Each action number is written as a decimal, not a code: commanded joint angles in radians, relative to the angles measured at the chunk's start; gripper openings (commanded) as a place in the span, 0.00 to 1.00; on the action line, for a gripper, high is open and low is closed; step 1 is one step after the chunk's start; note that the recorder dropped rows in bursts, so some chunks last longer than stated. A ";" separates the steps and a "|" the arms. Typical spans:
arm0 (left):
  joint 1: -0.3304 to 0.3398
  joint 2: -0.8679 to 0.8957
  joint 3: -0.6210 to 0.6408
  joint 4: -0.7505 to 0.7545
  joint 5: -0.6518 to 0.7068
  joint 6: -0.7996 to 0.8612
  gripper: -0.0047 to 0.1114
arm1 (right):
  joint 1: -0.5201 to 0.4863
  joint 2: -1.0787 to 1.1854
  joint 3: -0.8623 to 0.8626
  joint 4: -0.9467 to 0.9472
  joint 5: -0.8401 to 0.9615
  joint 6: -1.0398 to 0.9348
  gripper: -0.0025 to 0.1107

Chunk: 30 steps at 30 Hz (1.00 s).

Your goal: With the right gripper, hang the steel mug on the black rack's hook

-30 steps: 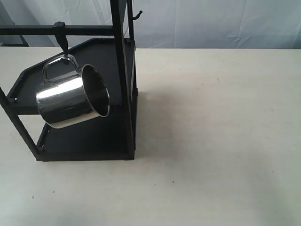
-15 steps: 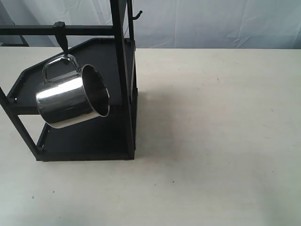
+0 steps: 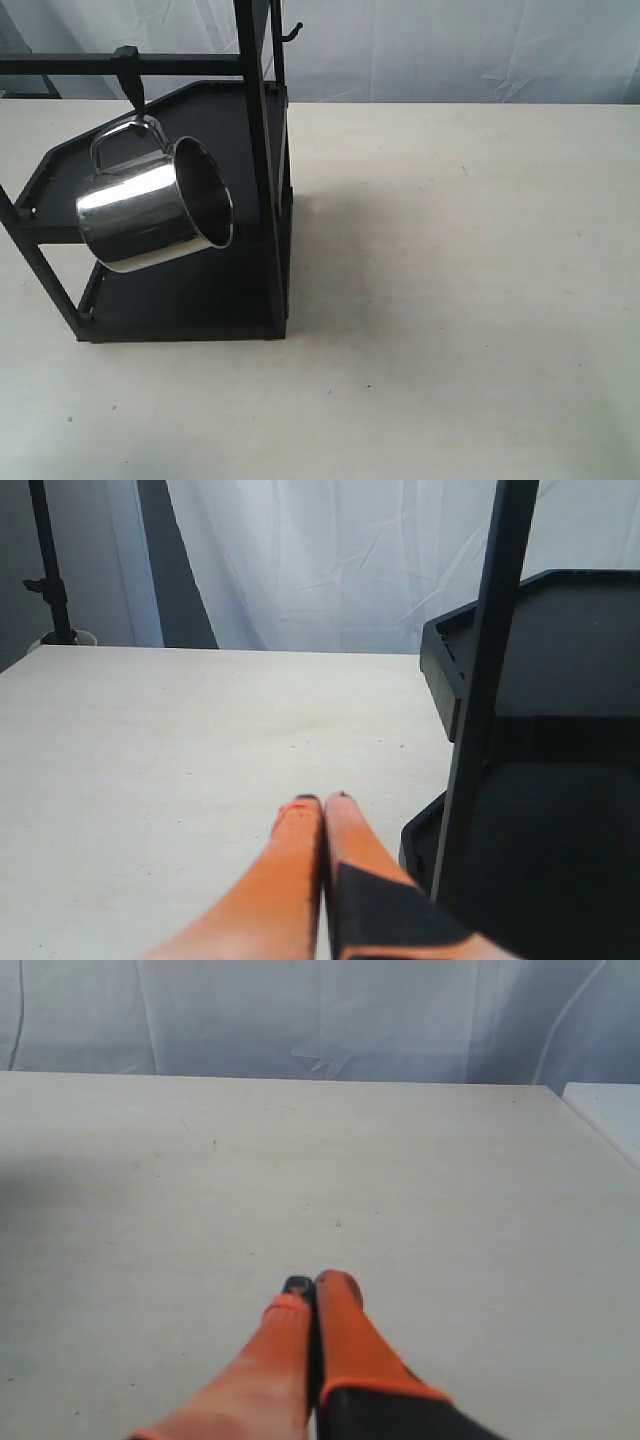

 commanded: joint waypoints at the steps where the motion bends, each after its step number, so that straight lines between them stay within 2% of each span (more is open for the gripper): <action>1: 0.001 -0.005 0.000 -0.001 -0.003 -0.002 0.05 | -0.005 -0.007 0.007 0.005 -0.002 -0.075 0.01; 10: 0.001 -0.005 0.000 -0.001 -0.003 -0.002 0.05 | -0.005 -0.007 0.007 0.085 -0.002 -0.090 0.01; 30: 0.001 -0.005 0.000 -0.001 -0.003 -0.002 0.05 | -0.005 -0.007 0.007 0.099 -0.002 -0.083 0.01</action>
